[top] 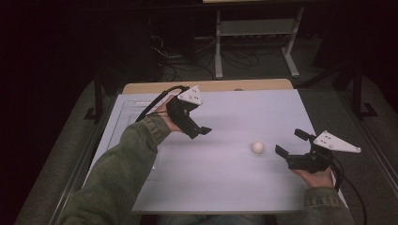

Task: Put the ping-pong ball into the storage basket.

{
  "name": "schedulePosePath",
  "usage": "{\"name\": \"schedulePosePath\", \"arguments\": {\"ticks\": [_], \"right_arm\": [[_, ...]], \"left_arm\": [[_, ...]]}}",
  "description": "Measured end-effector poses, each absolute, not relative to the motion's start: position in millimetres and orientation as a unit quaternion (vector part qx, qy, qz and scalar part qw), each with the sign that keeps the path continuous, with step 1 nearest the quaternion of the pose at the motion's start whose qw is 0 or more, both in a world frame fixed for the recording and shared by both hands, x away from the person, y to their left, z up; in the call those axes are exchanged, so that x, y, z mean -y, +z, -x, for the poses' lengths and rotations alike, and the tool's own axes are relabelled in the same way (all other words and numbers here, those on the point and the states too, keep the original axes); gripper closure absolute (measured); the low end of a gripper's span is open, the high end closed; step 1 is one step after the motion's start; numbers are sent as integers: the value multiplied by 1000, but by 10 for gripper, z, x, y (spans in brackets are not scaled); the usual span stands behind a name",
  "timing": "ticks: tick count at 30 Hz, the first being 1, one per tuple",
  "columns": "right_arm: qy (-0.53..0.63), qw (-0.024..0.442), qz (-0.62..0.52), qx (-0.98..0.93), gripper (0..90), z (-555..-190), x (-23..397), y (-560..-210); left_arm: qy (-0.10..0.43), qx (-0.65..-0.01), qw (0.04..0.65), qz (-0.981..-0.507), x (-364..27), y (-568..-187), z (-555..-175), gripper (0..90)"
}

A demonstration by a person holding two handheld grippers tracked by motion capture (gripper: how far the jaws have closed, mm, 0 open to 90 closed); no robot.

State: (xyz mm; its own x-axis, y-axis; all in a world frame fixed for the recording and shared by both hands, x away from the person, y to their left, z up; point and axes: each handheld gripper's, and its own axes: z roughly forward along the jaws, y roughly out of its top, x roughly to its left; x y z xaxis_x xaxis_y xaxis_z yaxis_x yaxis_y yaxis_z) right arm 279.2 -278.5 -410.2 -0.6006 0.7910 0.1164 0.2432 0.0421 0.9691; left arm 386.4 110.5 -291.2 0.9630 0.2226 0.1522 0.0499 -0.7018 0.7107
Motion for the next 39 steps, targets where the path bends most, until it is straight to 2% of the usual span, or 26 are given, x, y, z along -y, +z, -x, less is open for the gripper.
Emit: {"name": "schedulePosePath", "arguments": {"ticks": [39], "right_arm": [[580, 238, -381, -679, 0, -2760, 2807, -4103]], "left_arm": [[94, -72, 372, -921, -835, -3152, -3970, 0]]}}
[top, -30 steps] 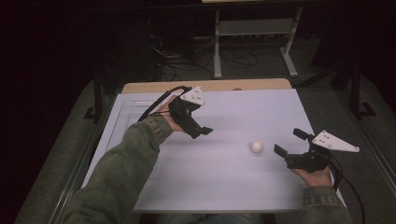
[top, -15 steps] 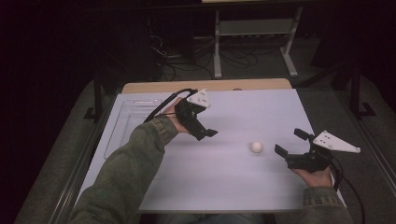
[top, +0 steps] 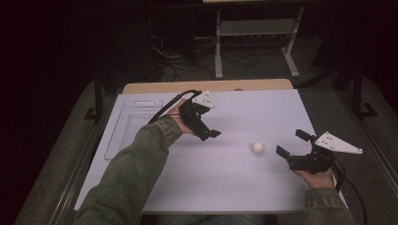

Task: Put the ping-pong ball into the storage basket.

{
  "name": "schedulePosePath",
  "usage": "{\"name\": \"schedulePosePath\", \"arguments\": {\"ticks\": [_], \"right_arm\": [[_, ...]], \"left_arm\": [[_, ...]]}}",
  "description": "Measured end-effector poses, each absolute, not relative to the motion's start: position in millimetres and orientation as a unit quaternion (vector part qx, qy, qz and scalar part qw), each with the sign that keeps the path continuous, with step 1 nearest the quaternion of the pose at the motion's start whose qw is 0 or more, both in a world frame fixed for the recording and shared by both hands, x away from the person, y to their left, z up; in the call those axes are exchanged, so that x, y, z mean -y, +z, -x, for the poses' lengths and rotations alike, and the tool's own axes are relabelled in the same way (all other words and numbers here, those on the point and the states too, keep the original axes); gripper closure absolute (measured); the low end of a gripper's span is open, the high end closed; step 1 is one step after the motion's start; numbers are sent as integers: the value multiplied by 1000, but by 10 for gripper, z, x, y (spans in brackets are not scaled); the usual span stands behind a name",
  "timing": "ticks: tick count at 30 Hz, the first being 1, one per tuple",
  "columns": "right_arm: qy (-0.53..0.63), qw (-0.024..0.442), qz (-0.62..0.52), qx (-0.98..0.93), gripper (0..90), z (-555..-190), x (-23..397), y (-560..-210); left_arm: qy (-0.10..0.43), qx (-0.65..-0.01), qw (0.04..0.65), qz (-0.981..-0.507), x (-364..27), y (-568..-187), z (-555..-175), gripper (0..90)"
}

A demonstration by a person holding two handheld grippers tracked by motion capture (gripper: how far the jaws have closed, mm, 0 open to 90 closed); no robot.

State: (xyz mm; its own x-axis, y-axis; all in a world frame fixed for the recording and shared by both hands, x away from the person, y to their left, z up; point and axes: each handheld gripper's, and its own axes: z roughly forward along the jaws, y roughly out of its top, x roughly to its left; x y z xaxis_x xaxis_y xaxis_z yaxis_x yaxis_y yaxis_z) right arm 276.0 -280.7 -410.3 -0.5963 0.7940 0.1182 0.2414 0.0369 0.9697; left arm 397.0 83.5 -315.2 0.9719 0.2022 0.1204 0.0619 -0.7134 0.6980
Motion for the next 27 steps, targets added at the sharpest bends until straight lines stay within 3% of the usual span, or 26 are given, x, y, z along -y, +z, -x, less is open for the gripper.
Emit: {"name": "schedulePosePath", "arguments": {"ticks": [27], "right_arm": [[576, 246, -385, -678, 0, -2678, 2846, -4098]], "left_arm": [[70, -48, 369, -926, -497, -3358, -3974, 0]]}}
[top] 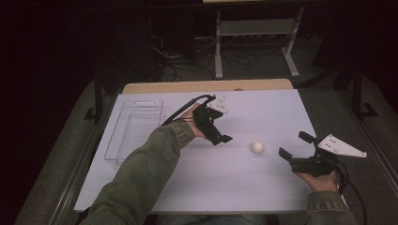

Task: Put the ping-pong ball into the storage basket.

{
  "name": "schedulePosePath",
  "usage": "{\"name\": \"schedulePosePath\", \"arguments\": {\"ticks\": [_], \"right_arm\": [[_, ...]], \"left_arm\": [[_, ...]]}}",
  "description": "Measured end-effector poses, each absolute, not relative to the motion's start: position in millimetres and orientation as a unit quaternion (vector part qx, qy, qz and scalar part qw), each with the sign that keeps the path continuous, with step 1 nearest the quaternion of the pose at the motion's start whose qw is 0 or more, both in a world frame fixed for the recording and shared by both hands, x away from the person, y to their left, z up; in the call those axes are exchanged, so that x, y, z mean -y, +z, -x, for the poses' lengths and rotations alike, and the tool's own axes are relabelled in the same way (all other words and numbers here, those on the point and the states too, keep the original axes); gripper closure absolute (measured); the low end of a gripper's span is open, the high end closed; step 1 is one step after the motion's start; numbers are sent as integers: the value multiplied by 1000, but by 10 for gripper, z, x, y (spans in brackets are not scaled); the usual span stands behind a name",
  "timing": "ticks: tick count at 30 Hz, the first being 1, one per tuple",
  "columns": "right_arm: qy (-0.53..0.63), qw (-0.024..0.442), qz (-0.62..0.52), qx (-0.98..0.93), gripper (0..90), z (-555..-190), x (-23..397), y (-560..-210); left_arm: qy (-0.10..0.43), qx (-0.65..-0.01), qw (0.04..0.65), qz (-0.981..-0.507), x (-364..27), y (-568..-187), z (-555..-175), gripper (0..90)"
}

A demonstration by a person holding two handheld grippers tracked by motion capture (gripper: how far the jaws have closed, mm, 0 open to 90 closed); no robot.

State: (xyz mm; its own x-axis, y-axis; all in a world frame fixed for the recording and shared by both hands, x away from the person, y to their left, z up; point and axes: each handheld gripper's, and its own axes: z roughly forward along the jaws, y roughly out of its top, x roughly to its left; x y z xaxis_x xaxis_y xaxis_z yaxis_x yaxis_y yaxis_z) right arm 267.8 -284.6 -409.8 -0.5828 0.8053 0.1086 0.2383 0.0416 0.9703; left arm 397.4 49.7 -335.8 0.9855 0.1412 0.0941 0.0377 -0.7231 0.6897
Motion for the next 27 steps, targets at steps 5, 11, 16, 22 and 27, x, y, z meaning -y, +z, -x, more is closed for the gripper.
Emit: {"name": "schedulePosePath", "arguments": {"ticks": [5, 11, 16, 22, 27], "right_arm": [[577, 246, -383, -678, 0, -2688, 2848, -4101], [579, 246, -384, -676, 0, -2687, 2852, -4099], [580, 242, -380, -678, 0, -2690, 2840, -4099], [582, 242, -380, -678, 0, -2697, 2840, -4101], [582, 241, -379, -677, 0, -2697, 2840, -4099]], "left_arm": [[68, -43, 369, -926, -438, -3393, -3957, 0], [64, -41, 368, -927, -359, -3433, -3943, 0], [59, -33, 366, -928, -256, -3489, -3904, 0], [54, -29, 363, -930, -179, -3540, -3894, 0], [49, -32, 368, -928, -109, -3588, -3912, 0]]}}
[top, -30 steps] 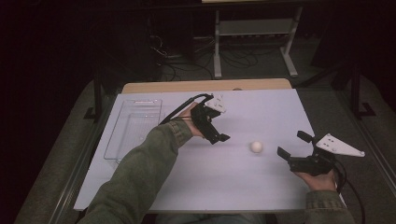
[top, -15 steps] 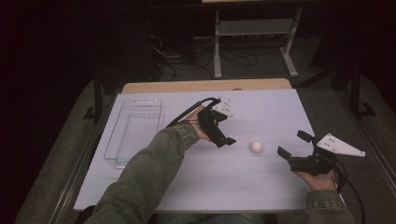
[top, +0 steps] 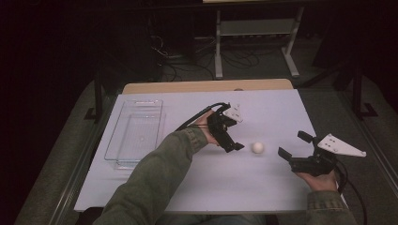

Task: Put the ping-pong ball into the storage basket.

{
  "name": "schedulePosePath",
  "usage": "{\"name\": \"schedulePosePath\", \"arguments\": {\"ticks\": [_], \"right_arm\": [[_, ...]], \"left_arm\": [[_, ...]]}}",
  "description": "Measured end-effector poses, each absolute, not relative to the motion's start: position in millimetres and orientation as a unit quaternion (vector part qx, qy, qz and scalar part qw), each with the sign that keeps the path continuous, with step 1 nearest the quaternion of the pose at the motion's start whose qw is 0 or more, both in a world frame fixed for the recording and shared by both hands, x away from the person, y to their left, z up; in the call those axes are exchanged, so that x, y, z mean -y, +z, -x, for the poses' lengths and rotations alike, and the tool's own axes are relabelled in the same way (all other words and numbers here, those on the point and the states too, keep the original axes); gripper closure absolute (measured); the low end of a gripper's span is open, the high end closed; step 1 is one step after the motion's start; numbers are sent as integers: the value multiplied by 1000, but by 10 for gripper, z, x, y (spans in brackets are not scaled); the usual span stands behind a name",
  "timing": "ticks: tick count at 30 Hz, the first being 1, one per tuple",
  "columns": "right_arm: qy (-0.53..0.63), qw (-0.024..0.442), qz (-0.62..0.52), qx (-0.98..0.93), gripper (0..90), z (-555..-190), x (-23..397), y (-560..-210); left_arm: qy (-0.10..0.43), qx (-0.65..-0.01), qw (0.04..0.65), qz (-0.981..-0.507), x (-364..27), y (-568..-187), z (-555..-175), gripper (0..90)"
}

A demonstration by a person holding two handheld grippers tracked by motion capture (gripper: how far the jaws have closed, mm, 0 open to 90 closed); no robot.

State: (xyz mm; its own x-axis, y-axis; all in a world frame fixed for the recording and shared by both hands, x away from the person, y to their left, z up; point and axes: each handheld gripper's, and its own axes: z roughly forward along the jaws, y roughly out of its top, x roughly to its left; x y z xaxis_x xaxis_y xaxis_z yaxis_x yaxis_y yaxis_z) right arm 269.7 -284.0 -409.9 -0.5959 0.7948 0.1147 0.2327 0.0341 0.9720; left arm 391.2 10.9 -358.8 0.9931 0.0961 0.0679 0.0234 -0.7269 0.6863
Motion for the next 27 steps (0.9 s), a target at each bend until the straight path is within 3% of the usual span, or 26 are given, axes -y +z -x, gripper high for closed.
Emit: {"name": "schedulePosePath", "arguments": {"ticks": [27], "right_arm": [[582, 244, -381, -676, 0, -2691, 2851, -4100]], "left_arm": [[30, -24, 369, -929, 192, -3867, -3977, 0]]}}
